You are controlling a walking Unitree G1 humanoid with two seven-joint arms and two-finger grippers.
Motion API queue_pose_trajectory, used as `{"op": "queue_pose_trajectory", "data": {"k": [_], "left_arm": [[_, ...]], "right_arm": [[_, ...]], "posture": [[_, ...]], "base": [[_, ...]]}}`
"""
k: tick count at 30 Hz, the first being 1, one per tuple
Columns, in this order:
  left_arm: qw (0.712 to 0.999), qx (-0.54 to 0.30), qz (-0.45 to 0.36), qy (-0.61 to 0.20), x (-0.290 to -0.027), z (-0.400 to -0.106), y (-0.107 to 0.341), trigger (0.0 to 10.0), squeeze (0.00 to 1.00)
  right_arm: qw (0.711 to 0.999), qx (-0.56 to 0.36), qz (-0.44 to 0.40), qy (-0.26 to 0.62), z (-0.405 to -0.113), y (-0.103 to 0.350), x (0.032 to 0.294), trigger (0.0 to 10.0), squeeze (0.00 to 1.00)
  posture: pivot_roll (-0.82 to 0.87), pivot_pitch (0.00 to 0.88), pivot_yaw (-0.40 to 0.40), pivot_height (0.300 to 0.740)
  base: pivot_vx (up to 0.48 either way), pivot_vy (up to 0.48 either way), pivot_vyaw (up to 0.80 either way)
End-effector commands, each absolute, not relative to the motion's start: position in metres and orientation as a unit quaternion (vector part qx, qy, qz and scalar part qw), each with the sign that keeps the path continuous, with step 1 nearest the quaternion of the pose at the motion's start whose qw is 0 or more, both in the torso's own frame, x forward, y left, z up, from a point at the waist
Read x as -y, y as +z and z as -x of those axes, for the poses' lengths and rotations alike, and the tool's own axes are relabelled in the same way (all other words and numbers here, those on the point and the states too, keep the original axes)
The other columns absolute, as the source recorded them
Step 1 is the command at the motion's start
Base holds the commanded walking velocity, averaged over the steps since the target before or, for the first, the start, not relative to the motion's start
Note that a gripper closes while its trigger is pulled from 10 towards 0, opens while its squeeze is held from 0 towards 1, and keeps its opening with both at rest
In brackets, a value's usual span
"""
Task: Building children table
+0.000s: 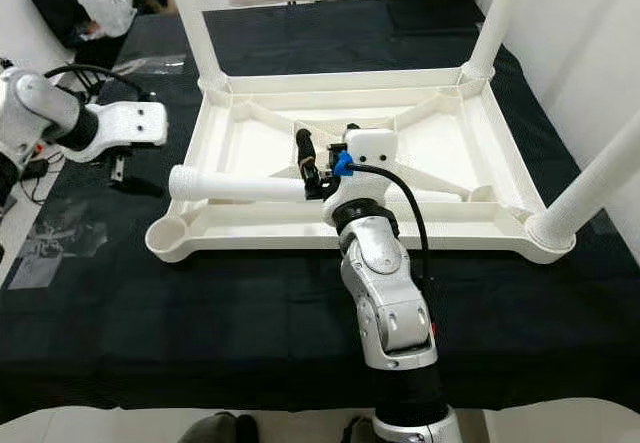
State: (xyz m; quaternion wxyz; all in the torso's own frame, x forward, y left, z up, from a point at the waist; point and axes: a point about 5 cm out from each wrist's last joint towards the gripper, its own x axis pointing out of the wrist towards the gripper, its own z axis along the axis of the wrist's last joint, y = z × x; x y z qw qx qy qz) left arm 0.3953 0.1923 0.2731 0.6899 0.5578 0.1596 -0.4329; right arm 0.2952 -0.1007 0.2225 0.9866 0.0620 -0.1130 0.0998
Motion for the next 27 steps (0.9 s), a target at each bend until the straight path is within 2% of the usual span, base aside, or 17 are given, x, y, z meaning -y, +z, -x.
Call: {"op": "queue_pose_trajectory", "data": {"k": [1,9,13,27], "left_arm": [[0.686,-0.157,-0.562,-0.434,-0.189,-0.396,0.275,10.0,0.0],[0.683,-0.171,-0.535,-0.467,-0.181,-0.395,0.275,10.0,0.0],[0.663,-0.215,-0.515,-0.499,-0.183,-0.391,0.279,10.0,0.0],[0.661,-0.209,-0.548,-0.468,-0.185,-0.395,0.282,10.0,0.0]], "right_arm": [[0.985,0.112,-0.074,0.106,-0.292,0.225,0.097,10.0,0.0],[0.986,0.101,-0.08,0.102,-0.291,0.222,0.098,10.0,0.0],[0.988,0.089,-0.082,0.096,-0.29,0.219,0.1,10.0,0.0],[0.987,0.094,-0.09,0.095,-0.29,0.226,0.098,10.0,0.0]], "posture": [[0.13,0.213,0.093,0.74],[0.12,0.22,0.101,0.74],[0.12,0.221,0.1,0.74],[0.13,0.222,0.11,0.74]], "base": [[0.0,0.0,0.0],[0.0,0.0,0.0],[0.0,0.0,0.0],[0.0,0.0,0.0]]}}
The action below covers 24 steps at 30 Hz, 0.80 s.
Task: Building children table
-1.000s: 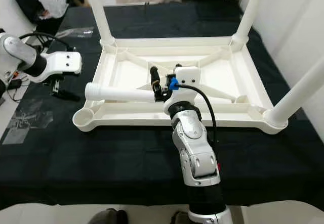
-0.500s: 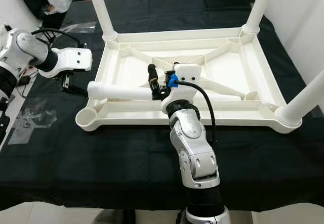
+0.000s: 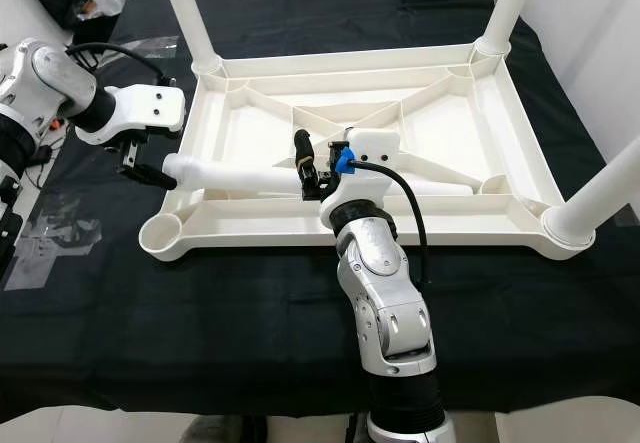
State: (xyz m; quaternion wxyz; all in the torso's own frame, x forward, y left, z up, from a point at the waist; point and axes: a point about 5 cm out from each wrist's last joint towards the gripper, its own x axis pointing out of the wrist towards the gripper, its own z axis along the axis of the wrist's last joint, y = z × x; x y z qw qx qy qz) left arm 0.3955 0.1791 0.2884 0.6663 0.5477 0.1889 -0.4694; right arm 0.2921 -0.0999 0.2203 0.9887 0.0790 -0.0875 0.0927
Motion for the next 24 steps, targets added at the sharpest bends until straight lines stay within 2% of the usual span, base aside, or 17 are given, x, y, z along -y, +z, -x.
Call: {"op": "queue_pose_trajectory", "data": {"k": [1,10,23,24], "left_arm": [[0.661,-0.209,-0.548,-0.468,-0.185,-0.395,0.282,10.0,0.0],[0.65,-0.225,-0.52,-0.506,-0.177,-0.392,0.27,10.0,0.0],[0.648,-0.235,-0.517,-0.507,-0.178,-0.392,0.261,10.0,0.0],[0.649,-0.237,-0.515,-0.508,-0.178,-0.392,0.26,7.5,0.0]], "right_arm": [[0.987,0.094,-0.09,0.095,-0.29,0.226,0.098,10.0,0.0],[0.98,0.125,-0.11,0.11,-0.287,0.242,0.095,10.0,0.0],[0.98,0.128,-0.111,0.104,-0.284,0.246,0.098,10.0,0.0],[0.98,0.128,-0.111,0.103,-0.283,0.246,0.098,10.0,0.0]], "posture": [[0.13,0.222,0.11,0.74],[0.12,0.227,0.12,0.74],[0.11,0.236,0.13,0.74],[0.11,0.237,0.132,0.74]], "base": [[0.0,0.0,0.0],[0.0,0.0,0.0],[0.0,0.0,0.0],[0.0,0.0,0.0]]}}
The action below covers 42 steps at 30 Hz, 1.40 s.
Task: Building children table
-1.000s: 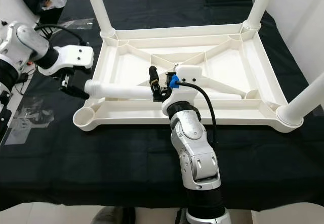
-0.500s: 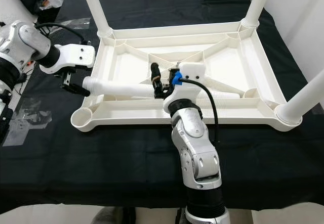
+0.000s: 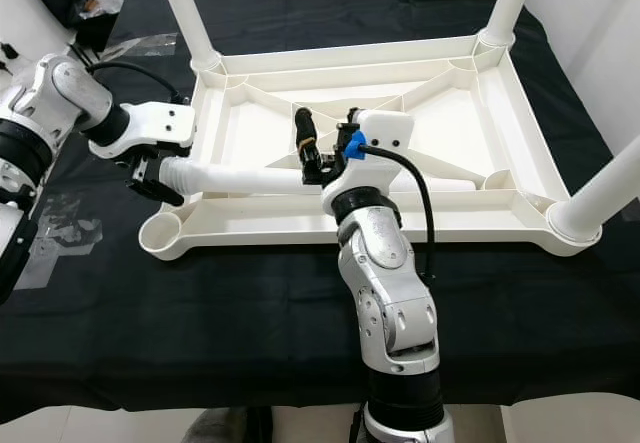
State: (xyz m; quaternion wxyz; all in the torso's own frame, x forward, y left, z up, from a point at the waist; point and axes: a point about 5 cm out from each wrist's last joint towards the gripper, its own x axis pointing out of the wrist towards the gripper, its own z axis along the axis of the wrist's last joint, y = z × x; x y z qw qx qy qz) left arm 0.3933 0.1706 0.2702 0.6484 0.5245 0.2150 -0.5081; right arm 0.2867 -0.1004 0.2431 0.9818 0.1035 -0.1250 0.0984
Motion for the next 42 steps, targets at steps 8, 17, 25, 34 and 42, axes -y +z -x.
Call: {"op": "queue_pose_trajectory", "data": {"k": [8,17,25,34,42], "left_arm": [[0.653,-0.241,-0.506,-0.51,-0.18,-0.391,0.258,0.0,0.0],[0.655,-0.245,-0.501,-0.51,-0.182,-0.391,0.255,0.0,0.0],[0.674,-0.211,-0.502,-0.499,-0.184,-0.392,0.271,0.0,0.0],[0.678,-0.196,-0.525,-0.475,-0.195,-0.391,0.295,0.0,0.0],[0.659,-0.227,-0.549,-0.461,-0.219,-0.383,0.311,0.0,0.0]], "right_arm": [[0.98,0.132,-0.11,0.103,-0.284,0.25,0.098,10.0,0.0],[0.98,0.136,-0.109,0.1,-0.286,0.253,0.101,10.0,0.0],[0.978,0.147,-0.109,0.103,-0.292,0.258,0.101,10.0,0.0],[0.976,0.156,-0.109,0.107,-0.298,0.261,0.1,10.0,0.0],[0.974,0.162,-0.112,0.11,-0.303,0.263,0.099,10.0,0.0]], "posture": [[0.1,0.233,0.131,0.74],[0.1,0.224,0.13,0.74],[0.11,0.188,0.106,0.74],[0.12,0.174,0.095,0.74],[0.13,0.156,0.084,0.74]], "base": [[0.0,0.0,0.0],[0.0,0.0,0.0],[0.0,0.0,0.0],[0.0,0.0,0.0],[0.0,0.0,0.0]]}}
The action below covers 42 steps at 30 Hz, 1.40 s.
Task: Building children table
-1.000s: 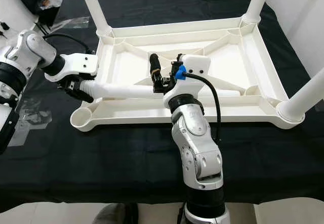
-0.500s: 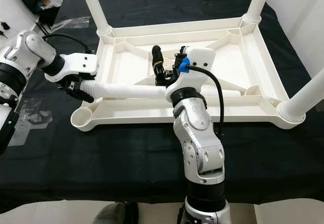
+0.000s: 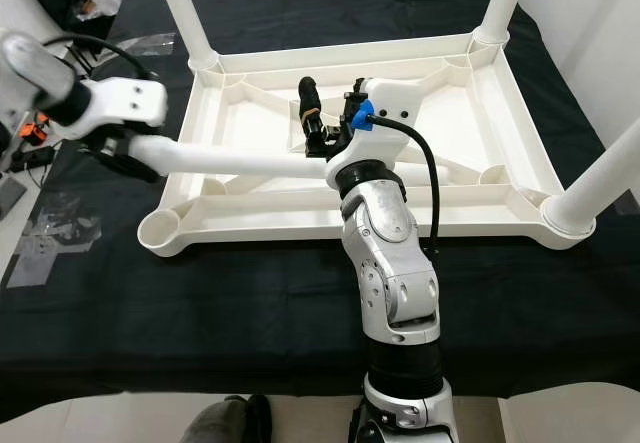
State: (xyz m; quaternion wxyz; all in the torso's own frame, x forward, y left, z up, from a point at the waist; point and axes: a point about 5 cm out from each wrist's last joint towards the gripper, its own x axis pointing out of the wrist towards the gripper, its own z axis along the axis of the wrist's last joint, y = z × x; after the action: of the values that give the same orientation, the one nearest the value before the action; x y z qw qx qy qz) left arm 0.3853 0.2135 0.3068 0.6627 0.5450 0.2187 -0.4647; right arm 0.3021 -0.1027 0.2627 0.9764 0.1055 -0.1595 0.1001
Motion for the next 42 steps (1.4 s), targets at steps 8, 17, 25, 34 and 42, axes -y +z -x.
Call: {"op": "queue_pose_trajectory", "data": {"k": [8,17,25,34,42], "left_arm": [[0.7,-0.157,-0.543,-0.437,-0.233,-0.38,0.323,2.1,0.0],[0.748,-0.051,-0.535,-0.39,-0.232,-0.383,0.323,10.0,0.0],[0.798,0.035,-0.508,-0.322,-0.232,-0.386,0.313,10.0,0.0],[0.854,0.126,-0.462,-0.205,-0.232,-0.382,0.277,10.0,0.0],[0.878,0.188,-0.421,-0.129,-0.218,-0.357,0.24,10.0,0.0]], "right_arm": [[0.973,0.175,-0.113,0.102,-0.307,0.269,0.103,10.0,0.0],[0.973,0.175,-0.111,0.105,-0.309,0.267,0.103,10.0,0.0],[0.97,0.171,-0.128,0.117,-0.31,0.268,0.101,10.0,0.0],[0.972,0.146,-0.134,0.123,-0.316,0.254,0.102,10.0,0.0],[0.964,0.12,-0.178,0.158,-0.321,0.25,0.095,10.0,0.0]], "posture": [[0.13,0.155,0.081,0.74],[0.12,0.155,0.06,0.74],[0.1,0.156,0.038,0.74],[0.09,0.155,0.012,0.74],[0.07,0.154,-0.011,0.74]], "base": [[0.0,0.0,0.0],[0.0,0.0,0.0],[0.0,0.0,0.0],[0.0,0.0,0.0],[0.0,0.0,0.0]]}}
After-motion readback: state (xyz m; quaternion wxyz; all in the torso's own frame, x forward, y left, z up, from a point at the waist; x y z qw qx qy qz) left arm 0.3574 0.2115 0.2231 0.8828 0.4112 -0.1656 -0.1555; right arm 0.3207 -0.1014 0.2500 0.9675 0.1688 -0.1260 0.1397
